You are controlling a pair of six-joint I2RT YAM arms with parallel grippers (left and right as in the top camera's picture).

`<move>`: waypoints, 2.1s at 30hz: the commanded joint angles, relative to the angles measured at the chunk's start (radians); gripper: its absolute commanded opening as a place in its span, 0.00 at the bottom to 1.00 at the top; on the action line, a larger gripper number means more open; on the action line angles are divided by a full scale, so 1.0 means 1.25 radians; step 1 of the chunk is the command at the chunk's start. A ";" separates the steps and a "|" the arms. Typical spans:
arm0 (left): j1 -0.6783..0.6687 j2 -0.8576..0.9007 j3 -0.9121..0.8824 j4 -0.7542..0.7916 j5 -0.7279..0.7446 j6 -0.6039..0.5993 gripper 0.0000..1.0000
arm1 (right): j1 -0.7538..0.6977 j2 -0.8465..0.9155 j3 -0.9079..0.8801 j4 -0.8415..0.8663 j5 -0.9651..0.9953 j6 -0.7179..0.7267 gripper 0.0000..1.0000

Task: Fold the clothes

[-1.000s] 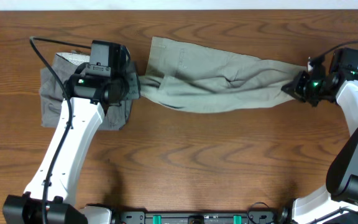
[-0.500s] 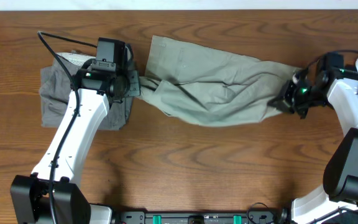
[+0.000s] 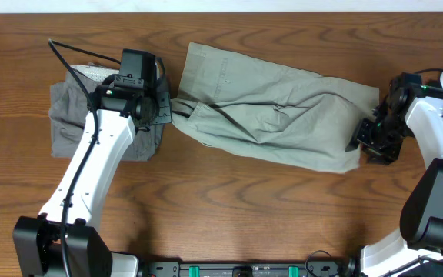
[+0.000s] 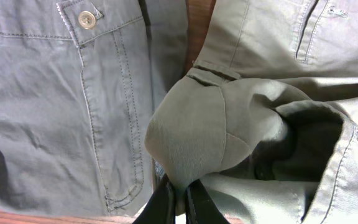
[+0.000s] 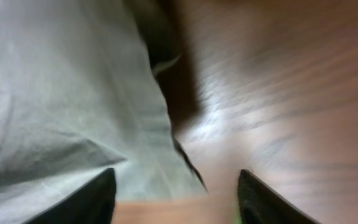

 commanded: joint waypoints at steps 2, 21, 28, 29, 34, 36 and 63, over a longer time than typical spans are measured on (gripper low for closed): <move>0.003 0.001 0.007 -0.004 -0.016 0.016 0.06 | -0.010 -0.012 0.005 0.051 0.085 -0.039 0.67; 0.003 0.001 0.007 -0.015 -0.015 0.016 0.06 | -0.014 0.060 0.004 0.161 -0.200 -0.276 0.66; 0.003 0.001 0.007 -0.014 -0.015 0.016 0.06 | 0.010 0.098 0.004 0.149 -0.212 -0.276 0.40; 0.003 0.001 0.007 -0.014 -0.015 0.016 0.06 | 0.013 0.098 0.004 0.148 -0.220 -0.276 0.24; 0.003 0.001 0.007 -0.015 -0.008 0.016 0.06 | 0.010 0.057 0.022 0.146 -0.424 -0.276 0.01; 0.003 0.001 0.007 -0.015 -0.006 0.016 0.06 | 0.002 0.027 0.040 0.146 -0.476 -0.276 0.01; 0.003 -0.008 0.007 -0.037 -0.009 0.016 0.06 | -0.131 -0.148 0.121 0.127 -0.334 -0.168 0.01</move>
